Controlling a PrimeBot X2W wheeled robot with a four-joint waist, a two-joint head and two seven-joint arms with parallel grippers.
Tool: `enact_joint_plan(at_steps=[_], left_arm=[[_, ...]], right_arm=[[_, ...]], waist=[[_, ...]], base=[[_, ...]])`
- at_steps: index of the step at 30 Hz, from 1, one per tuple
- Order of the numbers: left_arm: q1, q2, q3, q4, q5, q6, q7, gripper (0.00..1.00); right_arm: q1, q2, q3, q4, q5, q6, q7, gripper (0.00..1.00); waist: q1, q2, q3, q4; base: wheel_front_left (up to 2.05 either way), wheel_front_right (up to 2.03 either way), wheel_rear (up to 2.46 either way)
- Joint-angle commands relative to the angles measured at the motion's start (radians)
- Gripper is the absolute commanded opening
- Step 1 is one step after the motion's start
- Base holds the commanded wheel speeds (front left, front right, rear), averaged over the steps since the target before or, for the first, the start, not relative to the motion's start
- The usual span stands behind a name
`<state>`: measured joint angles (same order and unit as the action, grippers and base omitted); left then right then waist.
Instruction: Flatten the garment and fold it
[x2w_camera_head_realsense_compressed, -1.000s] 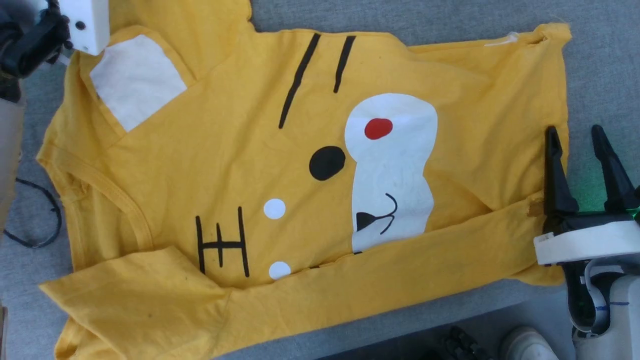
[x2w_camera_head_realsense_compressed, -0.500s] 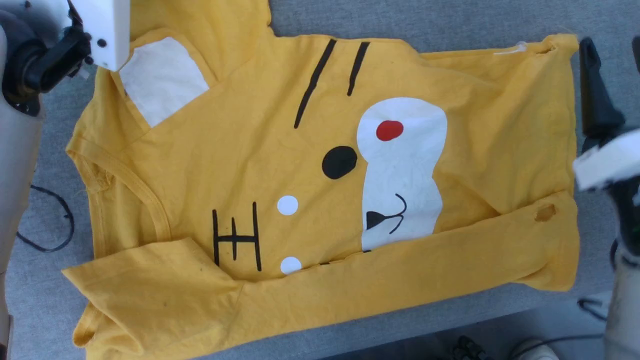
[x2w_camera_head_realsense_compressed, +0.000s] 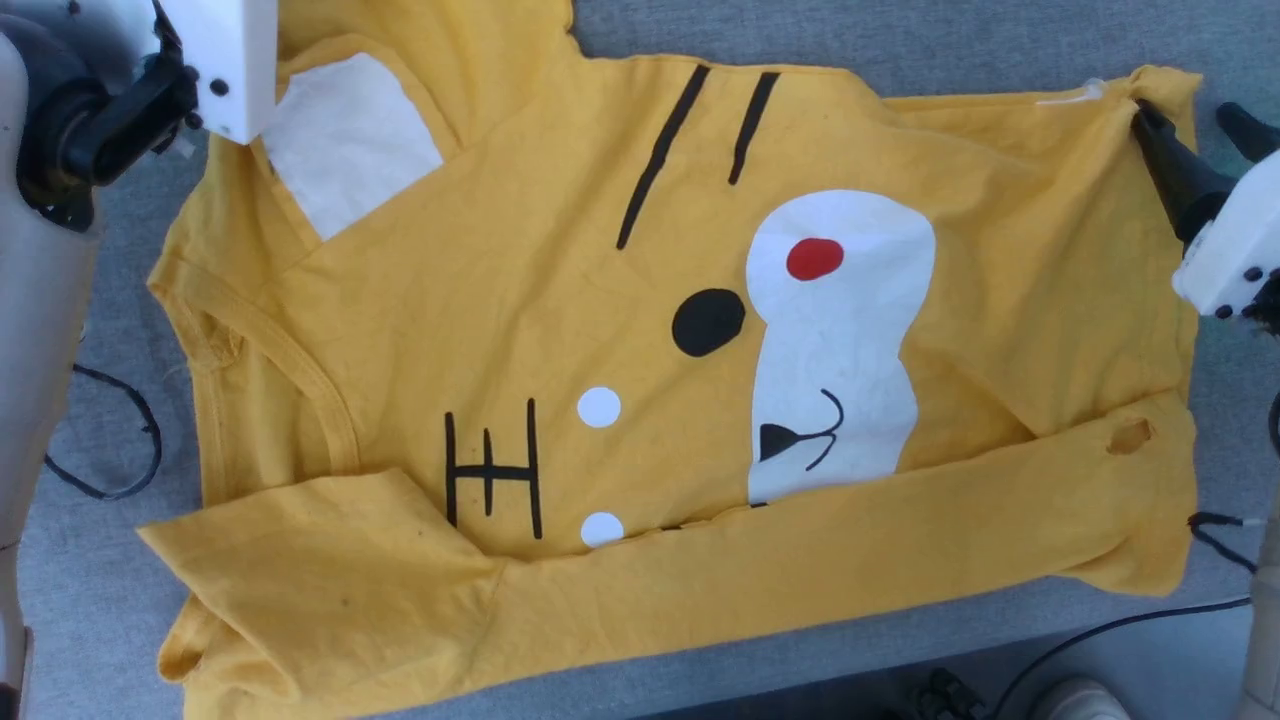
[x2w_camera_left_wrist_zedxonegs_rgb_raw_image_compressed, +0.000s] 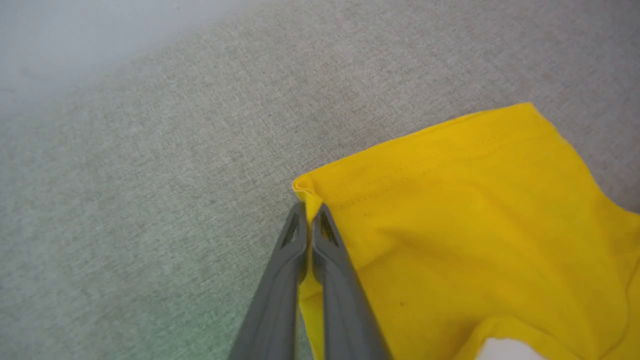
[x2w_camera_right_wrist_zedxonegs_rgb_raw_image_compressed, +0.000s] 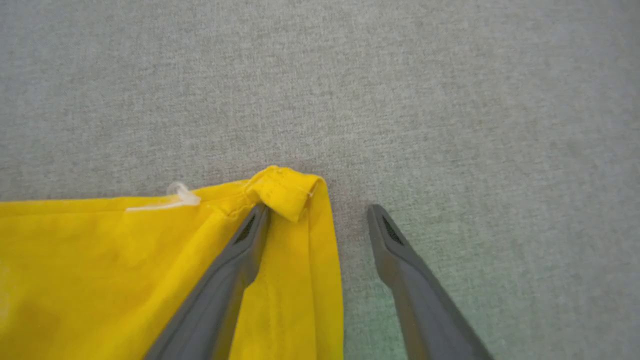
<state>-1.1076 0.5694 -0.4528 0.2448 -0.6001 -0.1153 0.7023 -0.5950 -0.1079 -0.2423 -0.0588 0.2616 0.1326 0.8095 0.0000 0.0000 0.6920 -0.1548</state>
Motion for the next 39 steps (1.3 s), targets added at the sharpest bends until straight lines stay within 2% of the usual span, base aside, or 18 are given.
enact_joint_plan(at_steps=[1,4,5,6,7,10,16,31,39], left_arm=[[-0.005,0.0,-0.005,0.004,-0.004,-0.006,-0.002,0.0],[-0.008,0.0,-0.006,0.006,-0.006,-0.005,-0.001,0.0],[-0.008,0.0,-0.007,0.007,-0.007,-0.005,-0.001,0.0],[-0.008,-0.001,-0.008,0.009,-0.008,-0.005,-0.001,0.0],[-0.008,-0.002,-0.009,0.01,-0.009,-0.005,-0.001,0.0],[-0.008,-0.003,-0.011,0.014,-0.013,-0.005,-0.003,0.0],[-0.008,-0.004,-0.016,0.012,-0.007,-0.008,-0.065,0.0],[0.01,-0.009,-0.006,0.085,0.023,-0.013,-0.436,0.0],[0.075,0.005,0.011,0.07,0.003,-0.014,-0.573,0.0]], right_arm=[[-0.015,-0.007,0.014,0.011,0.004,-0.002,0.016,1.0],[-0.025,-0.005,0.017,0.035,0.011,-0.002,0.048,1.0],[-0.028,-0.008,0.02,0.044,0.01,-0.002,0.058,0.8],[-0.031,-0.009,0.019,0.053,0.008,-0.002,0.069,0.43],[-0.034,-0.008,0.018,0.06,0.008,-0.002,0.08,0.0],[-0.05,-0.013,0.013,0.066,0.004,-0.002,0.092,0.0],[-0.07,-0.024,0.004,0.07,-0.019,-0.002,0.035,0.0],[-0.096,-0.095,0.013,0.135,-0.079,-0.002,-0.204,0.0],[-0.061,-0.107,0.002,0.151,-0.068,-0.002,-0.242,0.0]], waist=[[0.0,0.0,0.002,0.003],[0.0,0.0,0.003,0.007],[0.0,0.0,0.003,0.008],[0.0,0.0,0.002,0.01],[0.0,0.0,0.001,0.011],[0.0,0.0,-0.004,0.016],[0.0,0.0,-0.035,0.027],[0.0,0.0,-0.153,0.083],[0.0,0.0,-0.214,0.112]], base=[[0.0,0.0,0.0],[0.0,0.0,0.0],[0.0,0.0,0.0],[0.0,0.0,0.0],[0.0,0.0,0.0],[0.0,0.0,0.0],[0.0,0.0,0.0],[0.0,0.0,0.0],[0.0,0.0,0.0]])
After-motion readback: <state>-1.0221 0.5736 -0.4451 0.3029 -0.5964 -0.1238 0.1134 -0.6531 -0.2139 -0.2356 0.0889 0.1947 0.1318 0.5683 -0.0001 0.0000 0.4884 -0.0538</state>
